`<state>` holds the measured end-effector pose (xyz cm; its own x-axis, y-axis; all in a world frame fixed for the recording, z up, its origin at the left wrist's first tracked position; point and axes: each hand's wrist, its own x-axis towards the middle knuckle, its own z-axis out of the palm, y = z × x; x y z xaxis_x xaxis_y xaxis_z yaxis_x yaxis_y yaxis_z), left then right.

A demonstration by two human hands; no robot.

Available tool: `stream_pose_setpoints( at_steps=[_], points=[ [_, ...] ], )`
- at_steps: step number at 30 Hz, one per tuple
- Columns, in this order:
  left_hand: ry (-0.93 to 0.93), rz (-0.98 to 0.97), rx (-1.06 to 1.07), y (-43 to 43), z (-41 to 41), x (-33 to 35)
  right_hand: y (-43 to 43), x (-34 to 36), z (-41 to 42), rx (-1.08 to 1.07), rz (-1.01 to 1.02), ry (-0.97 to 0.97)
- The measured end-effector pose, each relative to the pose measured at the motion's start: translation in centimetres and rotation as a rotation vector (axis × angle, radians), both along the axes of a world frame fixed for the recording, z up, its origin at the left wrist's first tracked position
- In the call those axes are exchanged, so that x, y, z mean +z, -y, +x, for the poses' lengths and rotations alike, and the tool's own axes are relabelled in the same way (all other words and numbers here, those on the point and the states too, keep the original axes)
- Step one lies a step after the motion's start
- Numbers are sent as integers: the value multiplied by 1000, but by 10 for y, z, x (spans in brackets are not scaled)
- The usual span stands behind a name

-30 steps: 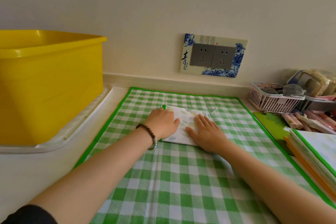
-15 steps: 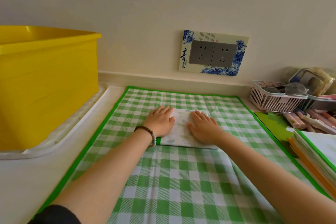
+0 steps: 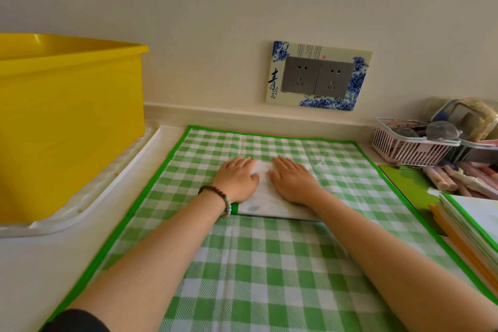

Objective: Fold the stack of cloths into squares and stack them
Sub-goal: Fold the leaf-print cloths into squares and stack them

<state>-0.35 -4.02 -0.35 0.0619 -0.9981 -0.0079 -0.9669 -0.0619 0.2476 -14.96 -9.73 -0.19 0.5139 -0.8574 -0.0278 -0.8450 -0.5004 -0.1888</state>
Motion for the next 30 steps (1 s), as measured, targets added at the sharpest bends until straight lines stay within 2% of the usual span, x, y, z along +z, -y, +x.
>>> stream_pose_setpoints(
  at_steps=[11, 13, 16, 19, 22, 25, 30],
  points=[
    [-37, -8, -11, -4, 1, 0, 4, 5, -47, -116, 67, 43],
    [-104, -35, -2, -7, 2, 2, 1, 11, -48, -148, 127, 164],
    [-203, -42, 36, -16, 5, 4, -4, 21, -58, -202, 247, 489],
    [-205, -5, 52, -31, 8, 3, -6, 33, -74, -260, 307, 618],
    [-228, 2, 82, -45, 11, 1, -10, 40, -86, -307, 408, 554],
    [-144, -4, 113, -54, 10, -5, -18, 47, -87, -296, 497, 445],
    [-48, -13, 145, -58, 3, -8, -27, 47, -72, -390, 440, 355]
  ],
)
